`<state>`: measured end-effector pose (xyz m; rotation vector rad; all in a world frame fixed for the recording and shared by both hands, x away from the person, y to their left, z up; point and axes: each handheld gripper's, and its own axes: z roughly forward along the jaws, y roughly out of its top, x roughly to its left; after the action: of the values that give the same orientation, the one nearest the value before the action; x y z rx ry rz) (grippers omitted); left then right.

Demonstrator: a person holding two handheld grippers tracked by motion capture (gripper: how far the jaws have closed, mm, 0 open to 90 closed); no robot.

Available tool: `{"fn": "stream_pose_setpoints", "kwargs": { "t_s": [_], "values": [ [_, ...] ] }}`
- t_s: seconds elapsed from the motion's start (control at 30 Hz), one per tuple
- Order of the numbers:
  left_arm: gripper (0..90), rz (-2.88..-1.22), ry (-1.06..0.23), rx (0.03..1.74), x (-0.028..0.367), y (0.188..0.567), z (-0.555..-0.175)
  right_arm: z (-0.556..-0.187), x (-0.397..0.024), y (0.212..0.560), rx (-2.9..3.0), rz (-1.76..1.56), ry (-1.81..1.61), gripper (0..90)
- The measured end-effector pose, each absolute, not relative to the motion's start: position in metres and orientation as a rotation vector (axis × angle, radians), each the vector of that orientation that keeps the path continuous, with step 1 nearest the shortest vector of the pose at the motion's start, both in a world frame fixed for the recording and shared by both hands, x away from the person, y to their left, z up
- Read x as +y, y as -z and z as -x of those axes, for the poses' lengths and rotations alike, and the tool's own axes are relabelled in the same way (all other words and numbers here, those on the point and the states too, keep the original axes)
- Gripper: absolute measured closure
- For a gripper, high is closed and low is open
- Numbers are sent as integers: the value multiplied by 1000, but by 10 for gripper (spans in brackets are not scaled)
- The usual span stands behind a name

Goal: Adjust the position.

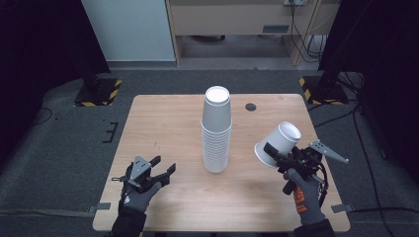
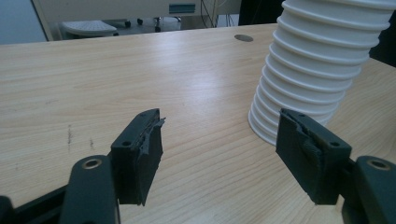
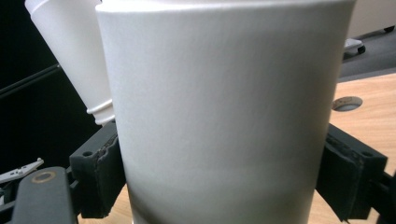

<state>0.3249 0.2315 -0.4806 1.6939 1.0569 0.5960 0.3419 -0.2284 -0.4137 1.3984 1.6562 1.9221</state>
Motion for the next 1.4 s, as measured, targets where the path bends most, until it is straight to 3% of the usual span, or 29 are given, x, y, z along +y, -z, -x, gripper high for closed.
{"fn": "stream_pose_setpoints", "kwargs": {
  "t_s": [1.4],
  "values": [
    [345, -1730, -548, 856, 177, 463, -312, -337, -222, 447, 1585, -1615, -2092, 154]
  ]
}}
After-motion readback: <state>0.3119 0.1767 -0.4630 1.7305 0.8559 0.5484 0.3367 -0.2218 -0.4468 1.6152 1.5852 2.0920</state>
